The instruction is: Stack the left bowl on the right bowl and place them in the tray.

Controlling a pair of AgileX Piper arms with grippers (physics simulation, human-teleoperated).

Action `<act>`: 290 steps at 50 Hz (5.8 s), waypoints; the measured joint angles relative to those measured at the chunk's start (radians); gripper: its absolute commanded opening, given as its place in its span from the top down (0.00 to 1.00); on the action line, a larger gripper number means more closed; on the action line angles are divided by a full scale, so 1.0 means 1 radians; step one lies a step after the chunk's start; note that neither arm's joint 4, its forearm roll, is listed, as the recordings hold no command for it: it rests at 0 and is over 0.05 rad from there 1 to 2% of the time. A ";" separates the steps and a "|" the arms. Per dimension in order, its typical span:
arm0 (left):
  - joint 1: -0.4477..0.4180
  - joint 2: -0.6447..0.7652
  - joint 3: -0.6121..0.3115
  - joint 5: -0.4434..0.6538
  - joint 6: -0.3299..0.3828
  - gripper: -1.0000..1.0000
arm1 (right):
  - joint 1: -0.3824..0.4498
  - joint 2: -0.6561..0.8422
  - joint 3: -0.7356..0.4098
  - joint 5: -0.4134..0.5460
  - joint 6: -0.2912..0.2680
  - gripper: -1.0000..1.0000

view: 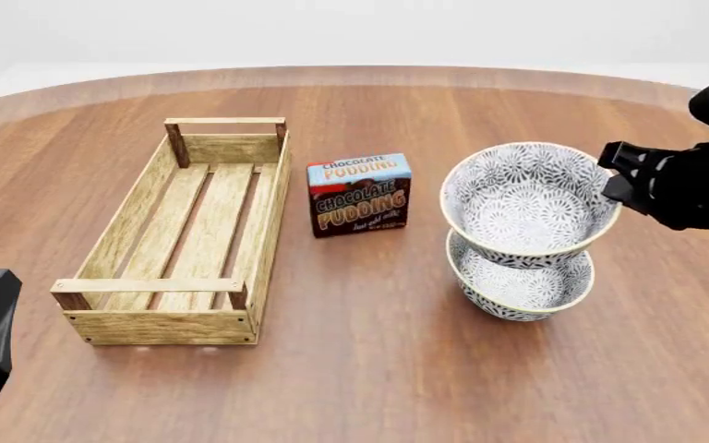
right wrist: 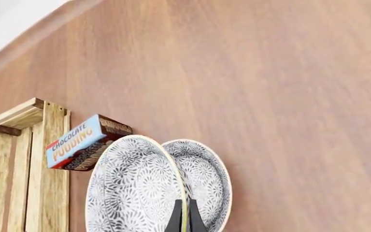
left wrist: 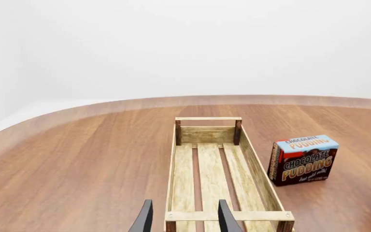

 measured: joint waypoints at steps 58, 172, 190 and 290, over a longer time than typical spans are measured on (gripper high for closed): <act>0.000 0.000 0.000 0.000 0.000 0.00 | -0.011 0.088 0.101 -0.100 -0.001 1.00; 0.000 0.000 0.000 0.000 0.000 0.00 | 0.010 0.300 0.093 -0.116 -0.022 0.00; 0.000 0.000 0.000 0.000 0.000 0.00 | 0.031 0.333 0.127 -0.185 0.031 1.00; 0.000 0.000 0.000 0.000 0.000 0.00 | 0.154 0.311 -0.714 0.422 -0.167 1.00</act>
